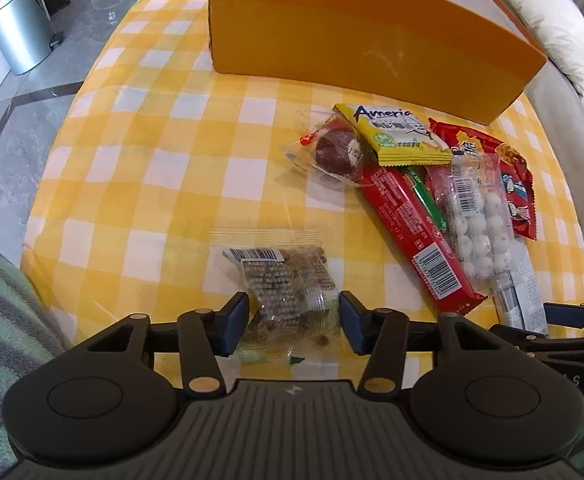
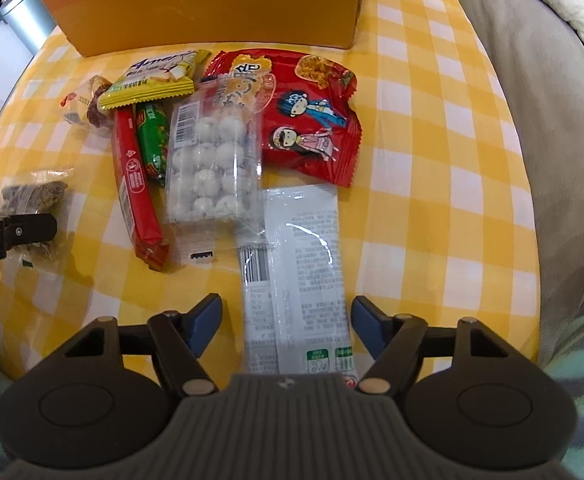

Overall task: Organize snacks
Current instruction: 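Grasp the clear nut packet with left tool while right tool grasps the white wrapped bar, then lift both packets and lower them into the orange box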

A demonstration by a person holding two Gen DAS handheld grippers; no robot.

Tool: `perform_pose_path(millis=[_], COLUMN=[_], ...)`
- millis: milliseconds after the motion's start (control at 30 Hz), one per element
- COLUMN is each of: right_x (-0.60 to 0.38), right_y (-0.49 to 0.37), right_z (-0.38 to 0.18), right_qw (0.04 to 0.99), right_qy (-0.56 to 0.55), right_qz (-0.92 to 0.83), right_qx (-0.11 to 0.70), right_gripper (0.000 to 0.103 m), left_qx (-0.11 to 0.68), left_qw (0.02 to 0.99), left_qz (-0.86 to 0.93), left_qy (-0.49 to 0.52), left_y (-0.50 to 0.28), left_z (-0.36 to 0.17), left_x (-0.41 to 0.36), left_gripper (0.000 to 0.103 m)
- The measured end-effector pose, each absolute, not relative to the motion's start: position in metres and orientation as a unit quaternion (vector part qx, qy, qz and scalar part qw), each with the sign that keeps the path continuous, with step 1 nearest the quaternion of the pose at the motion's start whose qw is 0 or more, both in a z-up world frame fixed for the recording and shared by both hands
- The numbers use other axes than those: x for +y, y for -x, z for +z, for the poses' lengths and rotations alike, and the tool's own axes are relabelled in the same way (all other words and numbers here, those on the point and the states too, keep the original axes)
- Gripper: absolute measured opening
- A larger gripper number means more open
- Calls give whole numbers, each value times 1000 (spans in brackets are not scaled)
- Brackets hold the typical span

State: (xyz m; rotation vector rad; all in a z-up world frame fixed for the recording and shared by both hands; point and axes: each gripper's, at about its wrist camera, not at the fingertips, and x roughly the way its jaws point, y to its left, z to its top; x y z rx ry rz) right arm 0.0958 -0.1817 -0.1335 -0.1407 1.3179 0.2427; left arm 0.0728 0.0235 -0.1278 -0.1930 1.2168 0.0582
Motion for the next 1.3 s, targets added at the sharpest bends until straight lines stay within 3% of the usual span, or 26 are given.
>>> perform_pose_path(millis=[200,400,467,567,1300], right_x=[-174,-173,-172,-170,-187], right_y=[-94,-93,-93,-92,-75], right_z=[-133,-131,-130,-129,-108], right_qw=[783,787,788,788,783], right_qy=[89,92,96,100,54], right_qz=[112,116,121,125,121], right_qx=[605,599,596,594,608], right_gripper=[68,58,50,48,45], left_qx=[570,567,567,567,559], left_qw=[816,819,819,819,825], left_qz=[27,28,27,26,9], left_qy=[88,86,83,85,86], left_y=[-76,-76,-76,-76,-57], left_z=[-131,-132,-132,-131,-104], left_x=[22,22,21,22,19], left_gripper=[52,50,50,48,44])
